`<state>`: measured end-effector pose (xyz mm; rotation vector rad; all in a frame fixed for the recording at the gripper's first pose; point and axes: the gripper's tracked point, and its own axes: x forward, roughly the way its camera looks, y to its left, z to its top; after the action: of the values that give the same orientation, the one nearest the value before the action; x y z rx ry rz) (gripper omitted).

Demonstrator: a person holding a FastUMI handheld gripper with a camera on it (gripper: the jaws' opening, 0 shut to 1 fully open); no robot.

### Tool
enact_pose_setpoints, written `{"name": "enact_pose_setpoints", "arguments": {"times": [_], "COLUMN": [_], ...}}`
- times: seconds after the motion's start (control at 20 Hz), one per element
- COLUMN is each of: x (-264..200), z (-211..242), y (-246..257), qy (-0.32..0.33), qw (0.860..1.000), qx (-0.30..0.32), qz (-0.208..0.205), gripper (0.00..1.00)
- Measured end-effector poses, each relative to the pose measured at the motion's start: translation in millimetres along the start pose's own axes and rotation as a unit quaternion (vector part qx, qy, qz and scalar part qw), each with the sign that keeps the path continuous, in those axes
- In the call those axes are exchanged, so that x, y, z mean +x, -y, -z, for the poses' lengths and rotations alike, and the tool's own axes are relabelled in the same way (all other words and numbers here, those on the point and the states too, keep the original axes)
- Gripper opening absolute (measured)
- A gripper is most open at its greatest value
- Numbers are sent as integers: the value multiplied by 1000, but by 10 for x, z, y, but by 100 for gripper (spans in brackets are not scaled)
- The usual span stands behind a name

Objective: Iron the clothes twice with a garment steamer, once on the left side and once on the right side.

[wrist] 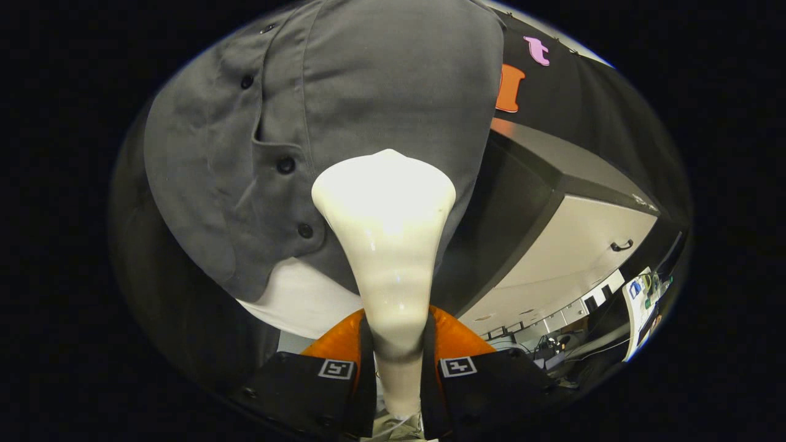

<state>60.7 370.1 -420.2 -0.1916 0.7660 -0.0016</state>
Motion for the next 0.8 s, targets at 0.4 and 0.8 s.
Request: {"name": "enact_pose_setpoints", "arguments": {"times": [0.4, 0.8], "x": [-294, -1109], "z": [-226, -1145], "y": [-44, -195], "qy": [23, 107], "qw": [1000, 994], "qx": [8, -1], "qz": [-3, -9], "gripper": [37, 37]}}
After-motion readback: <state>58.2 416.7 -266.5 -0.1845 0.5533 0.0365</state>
